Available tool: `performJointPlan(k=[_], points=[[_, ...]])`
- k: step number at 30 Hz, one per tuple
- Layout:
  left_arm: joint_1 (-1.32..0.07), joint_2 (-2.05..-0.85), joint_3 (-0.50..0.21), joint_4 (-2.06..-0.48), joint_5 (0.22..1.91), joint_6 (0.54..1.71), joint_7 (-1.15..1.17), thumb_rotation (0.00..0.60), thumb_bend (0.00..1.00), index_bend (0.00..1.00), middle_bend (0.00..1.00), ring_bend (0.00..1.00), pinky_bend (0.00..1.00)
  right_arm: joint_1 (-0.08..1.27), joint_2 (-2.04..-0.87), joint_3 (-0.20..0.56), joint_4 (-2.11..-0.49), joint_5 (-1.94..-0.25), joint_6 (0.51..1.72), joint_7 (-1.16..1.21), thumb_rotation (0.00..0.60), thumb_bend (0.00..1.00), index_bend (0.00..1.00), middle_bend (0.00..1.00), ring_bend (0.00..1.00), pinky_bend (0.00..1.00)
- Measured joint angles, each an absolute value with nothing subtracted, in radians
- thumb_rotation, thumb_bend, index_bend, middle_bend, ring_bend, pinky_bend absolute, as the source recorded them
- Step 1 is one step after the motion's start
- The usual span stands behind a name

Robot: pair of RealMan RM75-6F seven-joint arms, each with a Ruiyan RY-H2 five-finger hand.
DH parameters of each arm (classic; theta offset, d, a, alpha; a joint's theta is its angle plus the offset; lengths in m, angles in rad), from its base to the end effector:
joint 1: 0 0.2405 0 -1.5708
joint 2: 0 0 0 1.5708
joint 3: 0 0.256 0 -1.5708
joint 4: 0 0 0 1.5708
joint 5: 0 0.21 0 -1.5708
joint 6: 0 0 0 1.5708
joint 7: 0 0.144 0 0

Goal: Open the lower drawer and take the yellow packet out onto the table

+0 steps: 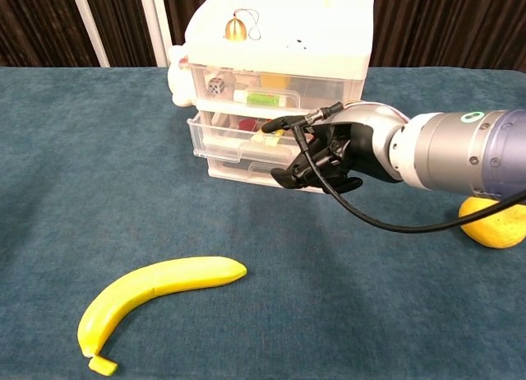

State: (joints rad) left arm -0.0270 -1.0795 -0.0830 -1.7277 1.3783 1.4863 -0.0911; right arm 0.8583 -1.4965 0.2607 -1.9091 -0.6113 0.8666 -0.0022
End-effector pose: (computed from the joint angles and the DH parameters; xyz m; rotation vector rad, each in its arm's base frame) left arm -0.3143 0.1674 0.1714 -1.1717 -1.0819 -0.9541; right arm -0.0629 -0.2905 -0.0298 1.6234 -2.0089 1.0949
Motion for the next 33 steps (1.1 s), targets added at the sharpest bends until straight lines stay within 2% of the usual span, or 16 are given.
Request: performJointPlan(k=[16,33], points=[[-0.027,-1.078,-0.082,-1.727,1.377,1.484,-0.093,0.600,0.36,0.05,0.00,0.00,0.00,0.963,-1.511,0.277,-1.938,-0.415,0.944,-0.148,0.600,0.54,0.03,0.91,0.98,1.00],[-0.027,-1.078,-0.082,-1.727,1.377,1.484,-0.091,0.600,0.36,0.04,0.00,0.00,0.00,1.017,-1.504,0.289,-1.951,-0.310,0.967,-0.216,0.600,0.54,0.14,0.91,0.98,1.00]])
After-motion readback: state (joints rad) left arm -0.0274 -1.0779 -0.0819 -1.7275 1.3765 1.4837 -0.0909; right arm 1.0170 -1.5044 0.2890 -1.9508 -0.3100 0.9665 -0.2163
